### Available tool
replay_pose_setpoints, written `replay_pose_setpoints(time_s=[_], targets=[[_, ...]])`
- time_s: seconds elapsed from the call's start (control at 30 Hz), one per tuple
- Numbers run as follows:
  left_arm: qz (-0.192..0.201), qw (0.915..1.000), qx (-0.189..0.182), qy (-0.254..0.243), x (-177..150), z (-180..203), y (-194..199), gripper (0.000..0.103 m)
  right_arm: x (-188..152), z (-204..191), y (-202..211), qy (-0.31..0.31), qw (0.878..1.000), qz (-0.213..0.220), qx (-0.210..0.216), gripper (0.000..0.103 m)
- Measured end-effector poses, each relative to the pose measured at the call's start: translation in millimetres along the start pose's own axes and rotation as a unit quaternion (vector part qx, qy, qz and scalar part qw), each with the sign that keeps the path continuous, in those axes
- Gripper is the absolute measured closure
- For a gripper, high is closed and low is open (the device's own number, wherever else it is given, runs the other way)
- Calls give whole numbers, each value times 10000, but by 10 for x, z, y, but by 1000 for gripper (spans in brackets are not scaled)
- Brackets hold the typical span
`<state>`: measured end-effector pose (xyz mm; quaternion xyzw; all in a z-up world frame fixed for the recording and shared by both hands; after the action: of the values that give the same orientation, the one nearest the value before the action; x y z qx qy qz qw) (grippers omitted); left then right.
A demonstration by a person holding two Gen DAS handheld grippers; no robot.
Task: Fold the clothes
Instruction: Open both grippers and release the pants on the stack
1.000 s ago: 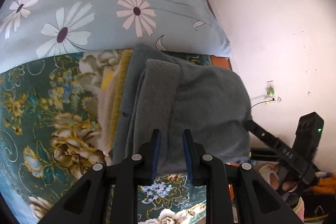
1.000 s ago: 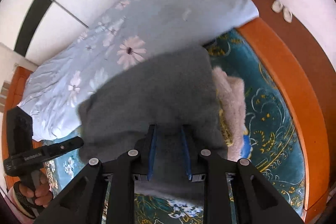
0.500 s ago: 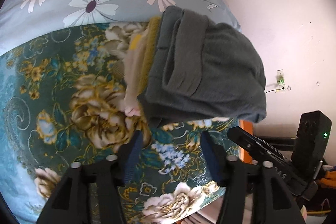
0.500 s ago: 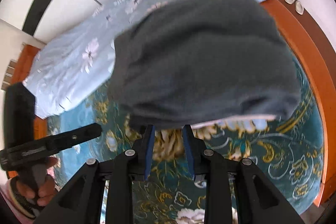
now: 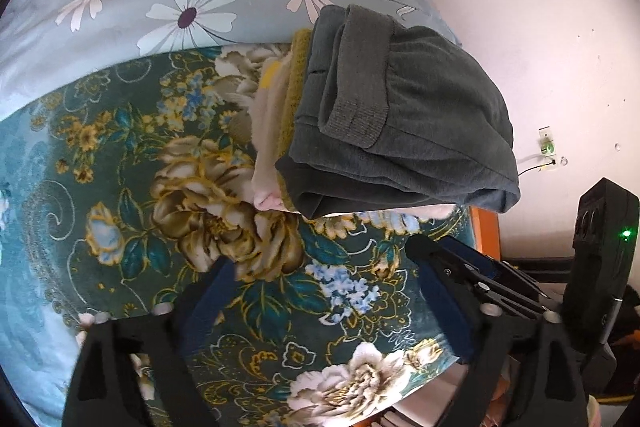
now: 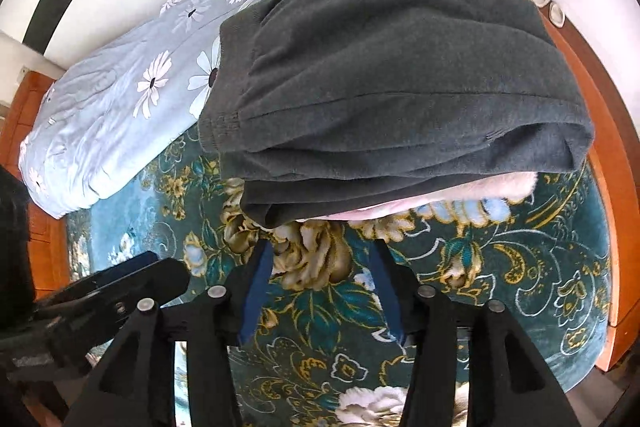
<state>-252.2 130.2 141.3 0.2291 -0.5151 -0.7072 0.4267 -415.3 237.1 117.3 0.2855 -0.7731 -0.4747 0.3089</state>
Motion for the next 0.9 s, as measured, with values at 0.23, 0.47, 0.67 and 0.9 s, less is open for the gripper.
replay_pose_setpoints(time_s=[0.23, 0.47, 0.67, 0.9], targets=[[87, 9996, 262, 0, -4, -34, 88, 0, -46, -14, 73, 101, 9997, 126, -184, 36], [224, 9964, 681, 454, -35, -191, 161, 0, -93, -34, 169, 193, 9987, 380, -277, 12], [515, 9925, 693, 863, -53, -306, 260, 0, -118, -52, 223, 359, 9969, 555, -422, 0], [892, 9895, 1005, 531, -77, -283, 303, 0, -117, -54, 250, 590, 9942, 659, -615, 0]])
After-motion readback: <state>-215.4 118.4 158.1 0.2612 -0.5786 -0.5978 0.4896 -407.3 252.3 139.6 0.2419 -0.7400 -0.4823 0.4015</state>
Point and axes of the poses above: each gripper's, at about its wrist camera, not at the fingertips, and y roughly against the way its jaws point, z to its right, x to its top, the point moved 2 cm from there along -y, roughly the way its jaws point, and after that the axes turned 3 degrees about x, right-handed, at the moved point
